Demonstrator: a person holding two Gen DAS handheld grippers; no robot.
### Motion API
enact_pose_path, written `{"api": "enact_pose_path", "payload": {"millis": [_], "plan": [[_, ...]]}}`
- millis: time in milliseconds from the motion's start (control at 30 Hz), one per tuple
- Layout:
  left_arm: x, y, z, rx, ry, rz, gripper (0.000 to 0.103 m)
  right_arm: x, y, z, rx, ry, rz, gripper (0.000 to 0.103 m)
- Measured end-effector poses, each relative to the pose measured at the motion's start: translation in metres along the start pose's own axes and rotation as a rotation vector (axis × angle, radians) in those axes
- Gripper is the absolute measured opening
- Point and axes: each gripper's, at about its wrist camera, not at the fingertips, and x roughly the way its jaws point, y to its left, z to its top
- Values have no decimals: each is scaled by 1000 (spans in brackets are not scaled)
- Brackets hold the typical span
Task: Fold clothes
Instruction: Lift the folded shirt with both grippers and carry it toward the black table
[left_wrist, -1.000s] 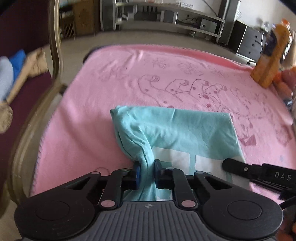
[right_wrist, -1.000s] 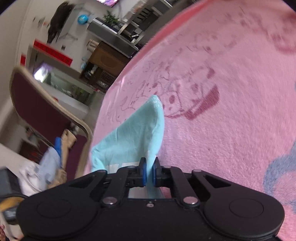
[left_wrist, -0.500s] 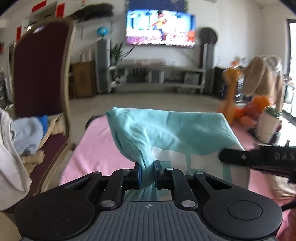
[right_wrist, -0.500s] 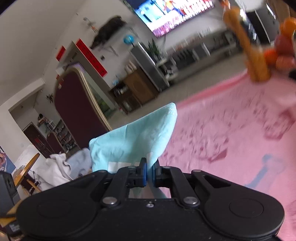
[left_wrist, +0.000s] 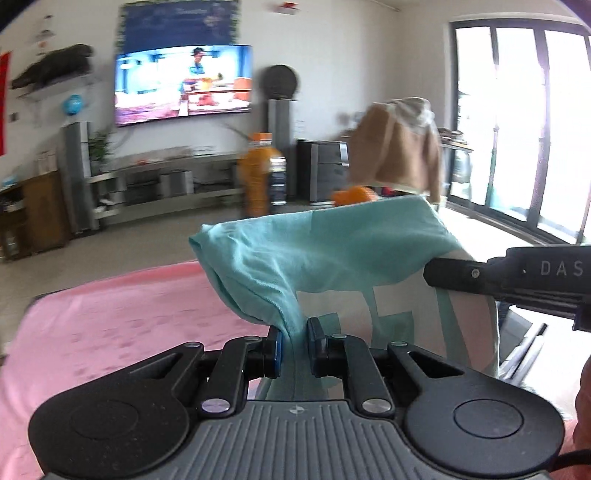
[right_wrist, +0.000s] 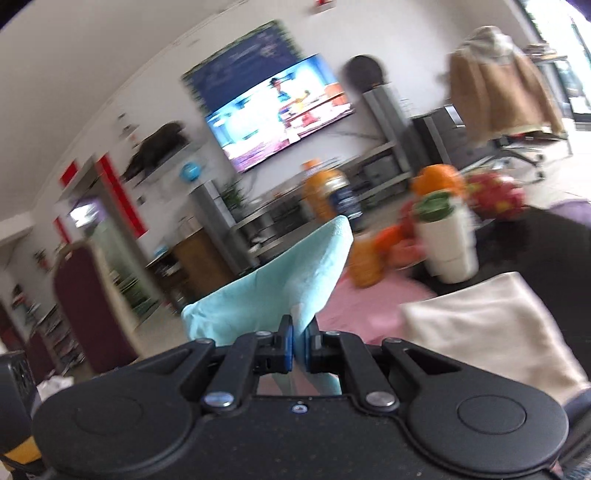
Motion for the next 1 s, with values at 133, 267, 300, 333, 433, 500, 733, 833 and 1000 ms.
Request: {"api": "enact_pose_path", "payload": {"millis": [133,267,300,333,433,500,733,833,1000], "plan": [[35,-22,6,-14,26,-42,13,-5,-36,14,19,-16,-83,6],[71,-45,12,-29,51,-84,13,3,-67,29,28,-6,-149,6],[80,-50,13,-32,57,-95,13,7,-75,32,29,1,-164,6],[88,-56,15,-36,64,-105,13,15,-81,35,31,11,-176,6],[125,-50,19,-48,99,-95,13,49,-100,39,16,16,-224,6],[147,-42,22,-61,125,-73,16,74,-113,40,3,15,-258,6],[190,11,9,-125,275,146,32,112,-165,33,78,88,-460,45],[175,27,4,-172,275,86,33,109,-170,27,146,116,-373,45],[149,-9,2,-76,236,-56,27,103,-179,17,259,162,-227,22]]}}
